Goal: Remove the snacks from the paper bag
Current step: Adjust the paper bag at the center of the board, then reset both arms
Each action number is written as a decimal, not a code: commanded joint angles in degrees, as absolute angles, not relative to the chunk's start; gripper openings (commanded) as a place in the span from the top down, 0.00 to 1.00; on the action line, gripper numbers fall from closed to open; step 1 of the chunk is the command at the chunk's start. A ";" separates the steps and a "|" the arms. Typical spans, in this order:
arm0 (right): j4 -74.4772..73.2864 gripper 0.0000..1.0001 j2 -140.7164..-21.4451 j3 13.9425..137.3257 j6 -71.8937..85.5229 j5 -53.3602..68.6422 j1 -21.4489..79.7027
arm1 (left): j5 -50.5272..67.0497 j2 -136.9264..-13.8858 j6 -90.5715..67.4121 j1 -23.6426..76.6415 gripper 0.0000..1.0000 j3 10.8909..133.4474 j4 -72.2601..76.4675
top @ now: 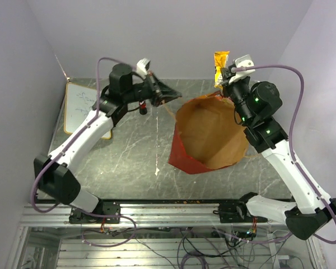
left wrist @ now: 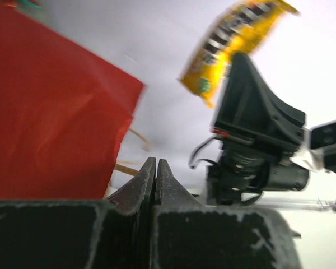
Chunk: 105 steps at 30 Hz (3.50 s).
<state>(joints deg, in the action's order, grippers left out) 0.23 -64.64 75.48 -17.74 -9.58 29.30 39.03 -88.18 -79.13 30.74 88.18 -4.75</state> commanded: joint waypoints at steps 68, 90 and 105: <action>-28.34 0.00 -57.35 76.81 27.38 3.30 9.60 | 14.78 -73.97 -33.08 8.44 0.01 109.93 -60.05; -41.83 0.00 -49.65 84.18 34.71 3.48 9.54 | -0.61 -54.51 -32.70 8.44 0.02 107.17 -63.78; -43.84 0.00 -49.98 84.23 32.71 -2.56 9.58 | 1.79 -55.38 -34.30 8.44 0.02 104.27 -61.92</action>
